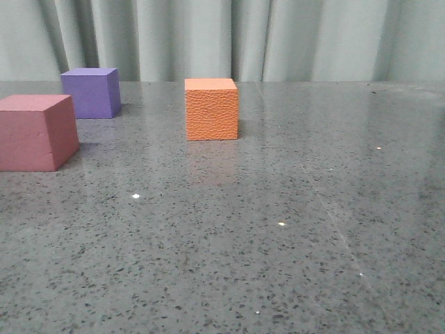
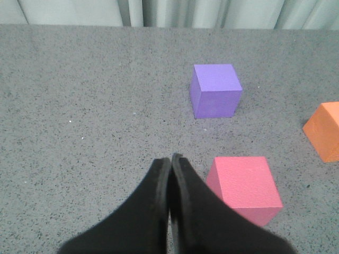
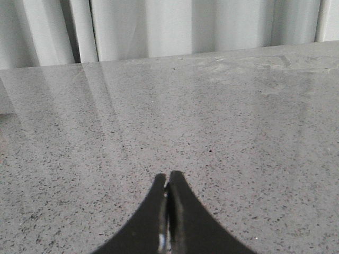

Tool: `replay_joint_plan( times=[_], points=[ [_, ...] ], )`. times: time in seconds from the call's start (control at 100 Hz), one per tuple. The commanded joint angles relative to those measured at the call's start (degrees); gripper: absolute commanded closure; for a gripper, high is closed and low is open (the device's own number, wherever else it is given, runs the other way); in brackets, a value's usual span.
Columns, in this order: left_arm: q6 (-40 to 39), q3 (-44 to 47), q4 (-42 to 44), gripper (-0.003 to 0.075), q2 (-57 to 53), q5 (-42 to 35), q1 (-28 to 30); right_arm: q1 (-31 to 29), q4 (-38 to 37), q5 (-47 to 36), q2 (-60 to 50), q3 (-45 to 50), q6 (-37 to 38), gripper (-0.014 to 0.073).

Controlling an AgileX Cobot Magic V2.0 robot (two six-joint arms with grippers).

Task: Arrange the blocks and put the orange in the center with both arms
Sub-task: 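Move the left gripper over the orange cube and grasp it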

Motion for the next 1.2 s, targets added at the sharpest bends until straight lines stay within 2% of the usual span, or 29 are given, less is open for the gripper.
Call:
replay_joint_plan(
  times=[0.0, 0.27, 0.36, 0.46, 0.53, 0.58, 0.63, 0.64, 0.77, 1.01, 1.19],
  points=[
    [-0.44, -2.37, -0.96, 0.0739, 2.13, -2.94, 0.1, -0.32, 0.0, -5.07, -1.47, -0.83, -0.66, 0.0661],
    [-0.44, -2.37, -3.56, 0.0736, 4.2, -3.01, 0.1, -0.32, 0.0, -5.07, -1.47, -0.83, -0.66, 0.0661],
    [-0.44, -2.37, -3.56, 0.0683, 4.2, -3.66, 0.1, -0.32, 0.0, -5.07, -1.47, -0.83, -0.66, 0.0661],
    [-0.44, -2.37, -3.56, 0.0511, 3.98, -3.79, 0.1, -0.32, 0.0, -5.07, -1.47, -0.83, -0.66, 0.0661],
    [-0.32, -2.37, -3.45, 0.0314, 3.98, -3.79, 0.1, -0.32, 0.0, -5.07, -1.47, -0.83, -0.66, 0.0661],
    [-0.2, -2.37, -3.45, 0.0136, 3.98, -3.56, 0.1, -0.32, 0.0, -5.07, -1.47, -0.83, -0.66, 0.0661],
    [-0.2, -2.37, -3.33, 0.0003, 3.98, -3.56, 0.1, -0.32, 0.0, -5.07, -1.47, -0.83, -0.66, 0.0661],
    [-0.2, -2.37, -3.33, -0.0005, 3.98, -3.56, 0.1, -0.32, 0.0, -5.07, -1.47, -0.83, -0.66, 0.0661],
    [-0.3, -2.37, -2.05, 0.0082, 3.98, -4.23, 0.1, -0.32, 0.0, -5.07, -1.47, -0.83, -0.66, 0.0661],
    [-0.46, -4.01, -4.76, 0.0081, 4.46, -5.57, -0.97, -0.32, 0.0, -5.07, -1.47, -0.83, -0.66, 0.0661],
    [-0.99, -8.76, -5.63, 0.0082, 8.79, -7.2, -6.13, -0.32, 0.0, -5.07, -1.47, -0.83, -0.66, 0.0661]
  ],
)
